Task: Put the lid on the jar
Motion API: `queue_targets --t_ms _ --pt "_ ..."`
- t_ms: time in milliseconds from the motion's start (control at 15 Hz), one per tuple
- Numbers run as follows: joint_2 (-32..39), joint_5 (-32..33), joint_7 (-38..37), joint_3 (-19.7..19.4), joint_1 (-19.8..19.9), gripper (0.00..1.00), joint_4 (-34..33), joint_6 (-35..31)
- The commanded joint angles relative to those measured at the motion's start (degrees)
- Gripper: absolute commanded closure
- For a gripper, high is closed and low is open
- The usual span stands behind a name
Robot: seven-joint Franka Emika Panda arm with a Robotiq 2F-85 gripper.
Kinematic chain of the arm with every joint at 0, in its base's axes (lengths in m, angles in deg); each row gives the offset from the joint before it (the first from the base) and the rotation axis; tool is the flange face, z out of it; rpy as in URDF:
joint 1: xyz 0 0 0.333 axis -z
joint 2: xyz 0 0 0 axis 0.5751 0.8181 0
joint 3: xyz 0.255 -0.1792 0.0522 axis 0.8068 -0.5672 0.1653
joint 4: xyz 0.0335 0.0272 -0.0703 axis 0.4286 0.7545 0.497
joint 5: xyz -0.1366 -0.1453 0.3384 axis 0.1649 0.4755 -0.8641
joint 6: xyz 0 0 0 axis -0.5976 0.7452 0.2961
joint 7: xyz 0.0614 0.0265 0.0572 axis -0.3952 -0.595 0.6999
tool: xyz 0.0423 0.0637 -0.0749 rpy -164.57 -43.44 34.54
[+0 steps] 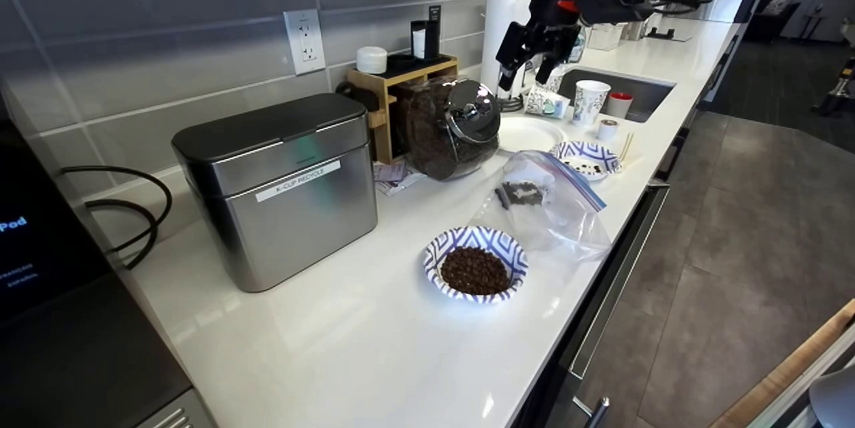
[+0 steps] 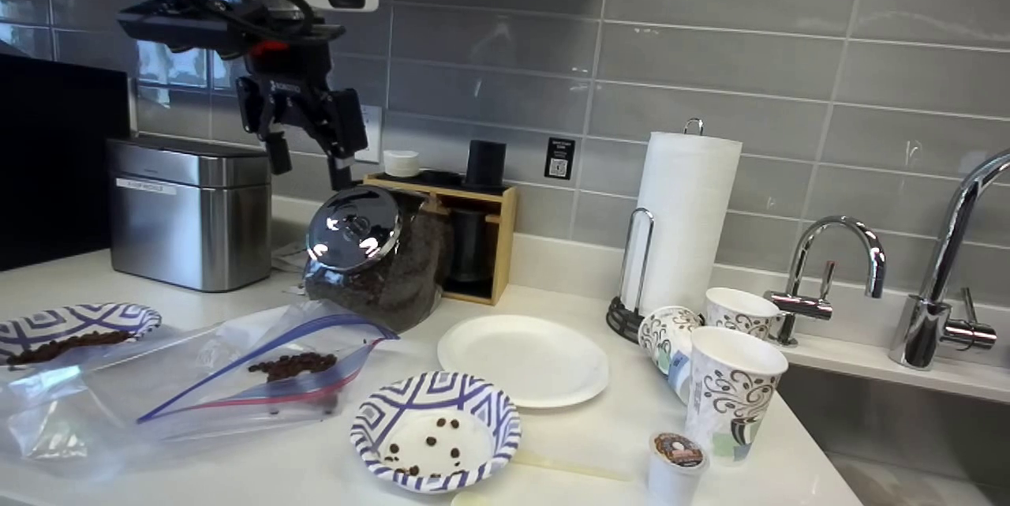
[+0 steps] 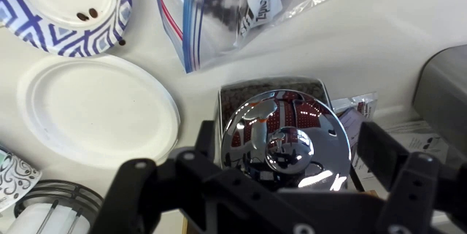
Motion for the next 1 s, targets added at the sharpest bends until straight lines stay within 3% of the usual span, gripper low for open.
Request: queue_targets --t_ms 0,533,933 --pt "-4.8 0.0 1.4 -1.2 -0.8 0.0 0.0 7.9" --pt "-10.6 1.3 1.5 -1.4 -0.5 0.0 -0.9 17.9" --pt "-11.0 0.9 1.2 -1.3 -0.5 0.0 -0.9 16.8"
